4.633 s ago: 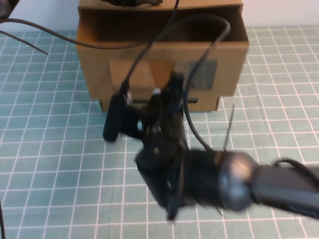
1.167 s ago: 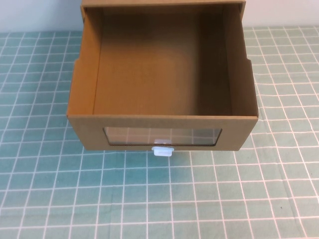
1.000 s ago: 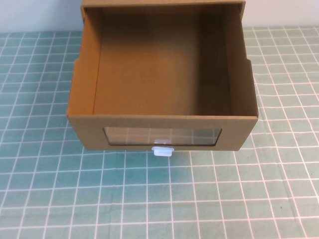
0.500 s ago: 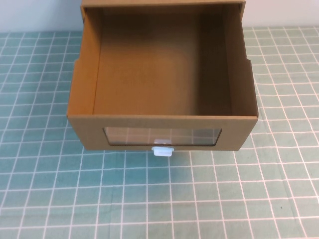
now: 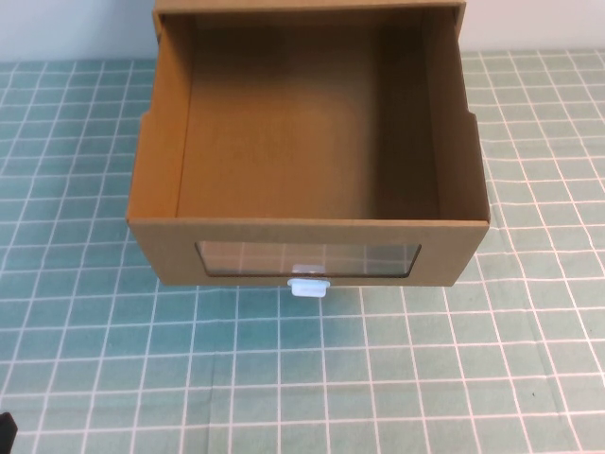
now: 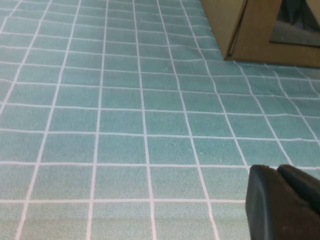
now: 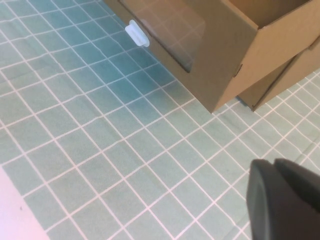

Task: Open the shoe box
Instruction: 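Pull the top drawer of the cardboard box fully open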

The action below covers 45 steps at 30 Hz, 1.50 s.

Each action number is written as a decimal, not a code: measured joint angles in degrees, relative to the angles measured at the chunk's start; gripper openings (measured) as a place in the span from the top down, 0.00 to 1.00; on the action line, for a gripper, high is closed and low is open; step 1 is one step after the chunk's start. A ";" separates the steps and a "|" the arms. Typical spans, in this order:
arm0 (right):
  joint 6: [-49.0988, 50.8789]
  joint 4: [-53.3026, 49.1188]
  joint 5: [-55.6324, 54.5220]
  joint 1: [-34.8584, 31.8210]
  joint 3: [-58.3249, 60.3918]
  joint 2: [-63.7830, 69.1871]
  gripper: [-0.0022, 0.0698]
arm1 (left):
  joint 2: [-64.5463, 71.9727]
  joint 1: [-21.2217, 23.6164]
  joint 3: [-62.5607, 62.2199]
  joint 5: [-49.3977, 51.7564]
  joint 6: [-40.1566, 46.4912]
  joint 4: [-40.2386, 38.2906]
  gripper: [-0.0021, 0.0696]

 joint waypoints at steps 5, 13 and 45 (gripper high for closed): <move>0.00 0.00 0.00 0.00 0.00 0.00 0.99 | 0.00 0.00 0.00 0.00 0.00 0.00 0.98; 0.00 0.00 0.00 0.00 0.00 0.00 0.99 | 0.00 0.00 0.00 0.00 -0.10 0.00 0.98; 13.58 6.46 -59.79 -55.77 16.61 -3.65 0.99 | 0.00 0.00 0.00 0.13 0.01 0.00 0.98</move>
